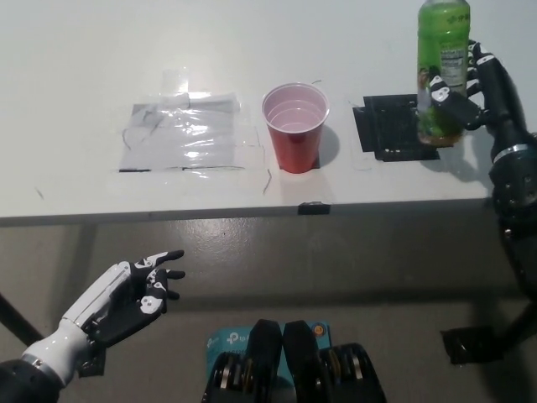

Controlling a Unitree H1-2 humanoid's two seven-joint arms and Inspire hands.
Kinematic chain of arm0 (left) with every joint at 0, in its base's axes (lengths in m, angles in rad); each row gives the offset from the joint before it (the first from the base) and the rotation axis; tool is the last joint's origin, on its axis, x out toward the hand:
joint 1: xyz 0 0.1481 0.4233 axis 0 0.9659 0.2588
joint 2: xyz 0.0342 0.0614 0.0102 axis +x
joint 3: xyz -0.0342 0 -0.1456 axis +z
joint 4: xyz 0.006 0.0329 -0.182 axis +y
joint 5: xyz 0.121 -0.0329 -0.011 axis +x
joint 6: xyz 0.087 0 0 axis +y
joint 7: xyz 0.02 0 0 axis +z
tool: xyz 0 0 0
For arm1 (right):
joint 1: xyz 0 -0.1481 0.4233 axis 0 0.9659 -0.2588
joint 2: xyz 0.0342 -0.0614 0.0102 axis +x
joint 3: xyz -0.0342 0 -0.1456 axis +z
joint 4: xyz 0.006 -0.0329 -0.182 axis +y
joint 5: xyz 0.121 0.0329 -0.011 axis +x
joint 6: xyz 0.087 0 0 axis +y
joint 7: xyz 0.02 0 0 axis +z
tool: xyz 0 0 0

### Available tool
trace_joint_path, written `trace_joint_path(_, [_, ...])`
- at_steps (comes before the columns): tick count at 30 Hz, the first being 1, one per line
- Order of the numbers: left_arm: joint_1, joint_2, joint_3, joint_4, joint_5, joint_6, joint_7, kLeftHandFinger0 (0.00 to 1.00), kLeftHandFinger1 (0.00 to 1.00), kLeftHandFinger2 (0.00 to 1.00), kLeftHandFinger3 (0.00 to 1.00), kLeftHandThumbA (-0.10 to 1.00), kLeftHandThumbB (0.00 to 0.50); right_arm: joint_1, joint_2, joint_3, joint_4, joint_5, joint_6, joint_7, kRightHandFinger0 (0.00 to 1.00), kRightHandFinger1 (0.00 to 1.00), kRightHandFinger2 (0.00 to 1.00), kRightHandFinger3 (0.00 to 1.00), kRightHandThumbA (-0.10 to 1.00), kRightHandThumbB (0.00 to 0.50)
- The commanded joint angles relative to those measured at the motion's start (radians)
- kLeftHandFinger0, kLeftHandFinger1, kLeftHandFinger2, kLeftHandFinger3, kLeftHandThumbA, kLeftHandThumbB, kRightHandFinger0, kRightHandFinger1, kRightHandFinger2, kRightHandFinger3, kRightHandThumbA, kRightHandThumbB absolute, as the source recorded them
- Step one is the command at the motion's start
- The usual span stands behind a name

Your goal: The robot uses its right hand to pick up a bottle kept in the middle of the desk and tilt it into a cup kept next to it to pour water out

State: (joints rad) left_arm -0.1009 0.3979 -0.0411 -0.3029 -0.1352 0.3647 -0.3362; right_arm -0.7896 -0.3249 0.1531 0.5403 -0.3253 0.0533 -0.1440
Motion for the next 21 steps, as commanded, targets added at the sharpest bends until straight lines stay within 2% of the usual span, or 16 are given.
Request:
trace_joint_path(1, [-0.014, 0.035, 0.004, -0.017, 0.001, -0.001, -0.020, 0.73, 0.84, 0.95, 1.00, 0.69, 0.077, -0.044, -0.040, 0.023, -0.055, -0.054, -0.060, 0.017, 0.00, 0.03, 0.21, 0.29, -0.10, 0.081])
trace_joint_path(4, [-0.015, 0.033, 0.006, -0.021, -0.005, 0.008, -0.019, 0.73, 0.84, 0.94, 1.00, 0.67, 0.065, -0.031, -0.043, 0.044, -0.060, -0.077, -0.091, 0.006, 0.00, 0.00, 0.17, 0.34, -0.10, 0.096])
trace_joint_path(7, [-0.015, 0.033, 0.006, -0.024, -0.008, 0.012, -0.019, 0.73, 0.84, 0.94, 1.00, 0.66, 0.056, -0.025, -0.040, 0.061, -0.072, -0.093, -0.075, 0.013, 0.00, 0.00, 0.12, 0.37, -0.10, 0.099])
trace_joint_path(8, [-0.017, 0.035, 0.003, -0.018, -0.005, 0.006, -0.022, 0.73, 0.84, 0.94, 1.00, 0.66, 0.054, -0.020, -0.032, 0.076, -0.080, -0.108, -0.064, 0.013, 0.00, 0.00, 0.09, 0.38, -0.10, 0.113])
trace_joint_path(12, [-0.019, 0.039, 0.002, -0.014, -0.003, 0.004, -0.026, 0.74, 0.85, 0.95, 1.00, 0.69, 0.073, -0.020, -0.014, 0.103, -0.087, -0.122, -0.084, 0.013, 0.00, 0.02, 0.11, 0.34, -0.10, 0.099])
trace_joint_path(18, [-0.016, 0.037, 0.004, -0.026, -0.002, 0.020, -0.019, 0.74, 0.85, 0.95, 1.00, 0.68, 0.071, -0.014, 0.018, 0.156, -0.114, -0.149, -0.106, 0.028, 0.00, 0.03, 0.14, 0.30, -0.10, 0.065])
trace_joint_path(20, [-0.016, 0.037, 0.004, -0.023, -0.001, 0.013, -0.019, 0.74, 0.85, 0.94, 1.00, 0.68, 0.070, -0.010, 0.025, 0.175, -0.125, -0.176, -0.095, 0.027, 0.00, 0.02, 0.13, 0.29, -0.10, 0.072])
trace_joint_path(21, [-0.015, 0.038, 0.004, -0.022, 0.000, 0.013, -0.020, 0.75, 0.85, 0.95, 1.00, 0.69, 0.084, -0.008, 0.029, 0.184, -0.133, -0.185, -0.095, 0.031, 0.00, 0.01, 0.13, 0.29, -0.10, 0.098])
